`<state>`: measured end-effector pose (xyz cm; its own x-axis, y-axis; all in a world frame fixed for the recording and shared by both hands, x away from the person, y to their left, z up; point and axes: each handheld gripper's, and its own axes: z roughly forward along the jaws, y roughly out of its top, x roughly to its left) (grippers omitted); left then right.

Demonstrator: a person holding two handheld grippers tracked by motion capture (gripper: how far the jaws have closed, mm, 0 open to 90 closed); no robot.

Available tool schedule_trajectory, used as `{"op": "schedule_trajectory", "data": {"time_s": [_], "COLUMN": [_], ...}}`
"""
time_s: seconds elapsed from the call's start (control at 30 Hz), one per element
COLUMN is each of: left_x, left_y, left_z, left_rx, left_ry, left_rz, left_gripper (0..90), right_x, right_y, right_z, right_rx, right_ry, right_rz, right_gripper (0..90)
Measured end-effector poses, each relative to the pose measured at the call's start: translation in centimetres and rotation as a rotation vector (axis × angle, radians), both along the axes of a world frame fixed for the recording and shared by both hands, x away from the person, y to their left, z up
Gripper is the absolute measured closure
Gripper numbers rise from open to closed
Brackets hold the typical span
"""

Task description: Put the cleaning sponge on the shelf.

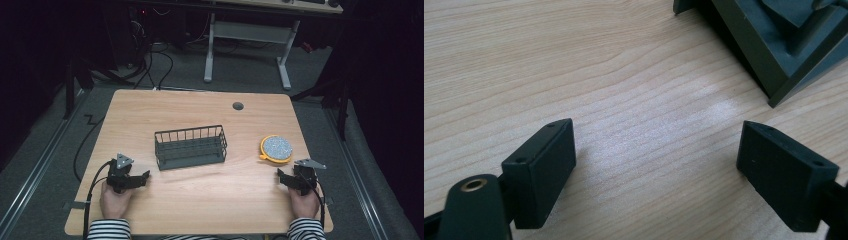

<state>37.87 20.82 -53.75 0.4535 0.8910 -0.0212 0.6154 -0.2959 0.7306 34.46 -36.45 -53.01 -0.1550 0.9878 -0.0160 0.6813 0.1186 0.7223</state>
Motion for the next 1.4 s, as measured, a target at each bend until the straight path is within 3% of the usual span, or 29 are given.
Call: {"op": "schedule_trajectory", "data": {"time_s": [0.77,0.87,0.9,0.93,1.0,1.4], "left_x": [0.0,0.0,0.0,0.0,0.0,-0.1], "left_y": [0.0,0.1,0.1,0.1,0.2,0.0], "left_z": [0.0,0.0,0.0,0.0,0.0,0.0], "left_rx": [0.0,-0.004,-0.007,-0.009,-0.014,-0.005], "left_ry": [-0.003,-0.002,-0.004,-0.004,-0.004,-0.006], "left_rz": [0.008,0.009,0.01,0.013,0.016,0.01], "left_gripper": [18.4,18.7,19.1,19.1,20.2,20.4], "right_x": [-0.1,-0.3,-0.8,-0.8,-1.5,-1.6], "right_y": [-0.1,-0.3,-0.6,-0.6,-1.2,-2.0], "right_z": [0.0,0.1,0.4,0.4,1.3,2.7], "right_rx": [0.001,0.011,0.024,0.024,0.074,0.132], "right_ry": [0.0,-0.009,-0.039,-0.039,-0.086,-0.107], "right_rz": [0.002,-0.003,-0.021,-0.021,-0.035,-0.031], "right_gripper": [30.2,30.9,31.1,31.1,31.5,31.2]}}
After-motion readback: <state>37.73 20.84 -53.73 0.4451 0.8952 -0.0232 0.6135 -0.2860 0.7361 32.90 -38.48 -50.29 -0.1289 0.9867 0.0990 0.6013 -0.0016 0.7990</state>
